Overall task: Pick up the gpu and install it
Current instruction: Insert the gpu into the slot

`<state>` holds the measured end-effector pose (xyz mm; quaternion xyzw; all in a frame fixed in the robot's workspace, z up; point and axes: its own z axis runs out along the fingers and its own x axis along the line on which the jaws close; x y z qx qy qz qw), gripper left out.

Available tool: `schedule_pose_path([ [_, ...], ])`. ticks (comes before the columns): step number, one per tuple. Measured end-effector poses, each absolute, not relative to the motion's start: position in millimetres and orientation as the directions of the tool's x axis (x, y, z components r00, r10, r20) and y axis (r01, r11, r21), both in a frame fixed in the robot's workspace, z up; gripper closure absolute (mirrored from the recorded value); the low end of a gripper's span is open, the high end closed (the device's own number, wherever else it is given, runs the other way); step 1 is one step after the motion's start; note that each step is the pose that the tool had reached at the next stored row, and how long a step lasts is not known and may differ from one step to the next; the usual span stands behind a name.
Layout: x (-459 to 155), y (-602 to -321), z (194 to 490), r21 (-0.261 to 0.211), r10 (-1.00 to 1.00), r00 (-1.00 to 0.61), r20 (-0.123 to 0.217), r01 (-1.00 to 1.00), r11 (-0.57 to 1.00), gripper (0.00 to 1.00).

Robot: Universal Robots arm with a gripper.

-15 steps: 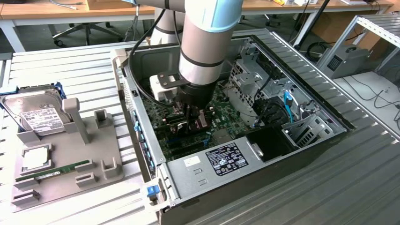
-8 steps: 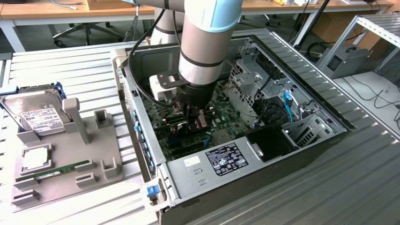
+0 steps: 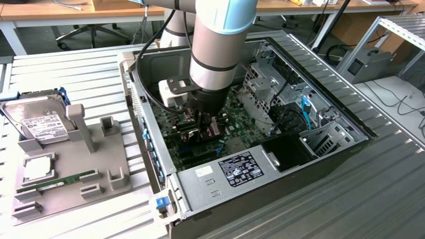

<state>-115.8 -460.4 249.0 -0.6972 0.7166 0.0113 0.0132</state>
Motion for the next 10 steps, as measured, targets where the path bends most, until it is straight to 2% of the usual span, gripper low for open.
schedule_pose_path([
  [10, -115.7, -460.3, 248.8, -0.002, -0.999, -0.027, -0.035, -1.000, 0.027, 0.73],
])
